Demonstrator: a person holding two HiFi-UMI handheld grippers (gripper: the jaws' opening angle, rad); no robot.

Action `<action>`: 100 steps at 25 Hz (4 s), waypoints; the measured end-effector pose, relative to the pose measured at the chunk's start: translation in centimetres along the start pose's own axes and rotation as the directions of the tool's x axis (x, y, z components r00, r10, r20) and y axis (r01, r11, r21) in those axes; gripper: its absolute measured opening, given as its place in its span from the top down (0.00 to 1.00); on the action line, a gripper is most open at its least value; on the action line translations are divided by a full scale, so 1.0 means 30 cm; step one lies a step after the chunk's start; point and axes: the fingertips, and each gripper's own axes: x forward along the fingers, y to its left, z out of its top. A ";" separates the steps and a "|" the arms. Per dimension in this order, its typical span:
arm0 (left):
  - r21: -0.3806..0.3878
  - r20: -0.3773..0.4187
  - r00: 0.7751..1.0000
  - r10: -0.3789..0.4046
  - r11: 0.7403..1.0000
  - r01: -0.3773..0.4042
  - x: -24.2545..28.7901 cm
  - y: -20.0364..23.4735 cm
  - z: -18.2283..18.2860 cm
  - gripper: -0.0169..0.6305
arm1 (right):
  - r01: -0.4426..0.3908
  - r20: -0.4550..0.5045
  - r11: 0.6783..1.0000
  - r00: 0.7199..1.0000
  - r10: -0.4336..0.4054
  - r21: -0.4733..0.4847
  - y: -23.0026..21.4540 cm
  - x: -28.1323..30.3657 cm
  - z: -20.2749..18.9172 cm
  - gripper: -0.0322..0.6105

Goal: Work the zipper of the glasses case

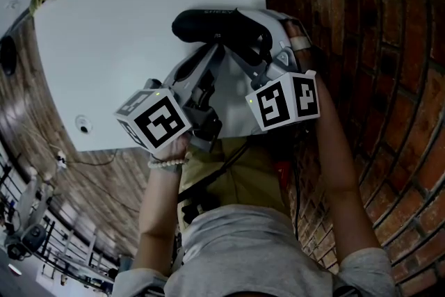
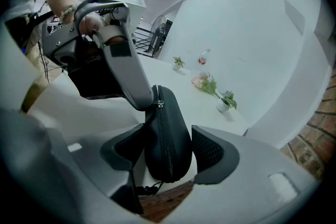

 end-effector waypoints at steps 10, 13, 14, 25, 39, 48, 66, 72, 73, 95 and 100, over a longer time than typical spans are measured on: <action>0.111 0.003 0.999 0.047 0.993 -0.047 -0.012 -0.005 0.000 0.95 | 0.013 -0.016 0.999 1.000 -0.014 -0.036 0.002 0.001 -0.008 0.52; 0.146 0.005 0.997 0.071 0.987 -0.070 -0.018 -0.005 0.007 0.95 | 0.013 -0.021 0.998 1.000 -0.014 -0.059 0.003 0.002 -0.016 0.52; 0.145 0.004 0.997 0.072 0.987 -0.072 -0.022 -0.004 0.011 0.95 | 0.012 -0.022 0.998 1.000 -0.014 -0.063 0.003 0.003 -0.016 0.52; 0.212 0.040 0.991 0.129 0.968 -0.134 -0.085 0.049 0.074 0.95 | 0.013 -0.017 0.997 1.000 -0.014 -0.080 0.004 0.003 -0.017 0.53; 0.219 0.103 0.975 0.197 0.952 -0.216 -0.151 0.142 0.142 0.94 | 0.015 -0.013 0.996 1.000 -0.016 -0.085 0.003 0.003 -0.016 0.53; 0.227 0.119 0.967 0.227 0.941 -0.249 -0.152 0.191 0.157 0.93 | 0.020 -0.012 0.996 1.000 -0.021 -0.090 0.002 0.003 -0.019 0.53; 0.445 0.158 0.967 0.201 0.859 -0.252 -0.196 0.109 0.164 0.75 | 0.056 0.021 0.988 0.998 -0.053 -0.146 0.047 -0.019 -0.011 0.48; 0.445 0.192 0.968 0.159 0.866 -0.230 -0.240 0.073 0.173 0.76 | 0.060 0.013 0.990 0.998 -0.059 -0.128 0.093 -0.042 -0.011 0.47; 0.447 0.196 0.968 0.155 0.865 -0.229 -0.249 0.068 0.174 0.76 | 0.061 0.008 0.989 0.998 -0.061 -0.131 0.102 -0.046 -0.012 0.47; 0.719 0.310 0.950 0.028 0.648 -0.253 -0.500 -0.263 0.261 0.96 | 0.174 0.142 0.757 0.932 -0.332 0.630 -0.021 -0.392 0.124 0.95; 0.774 0.305 0.952 -0.013 0.586 -0.239 -0.545 -0.351 0.258 0.96 | 0.201 0.156 0.711 0.902 -0.403 0.674 -0.037 -0.493 0.185 0.95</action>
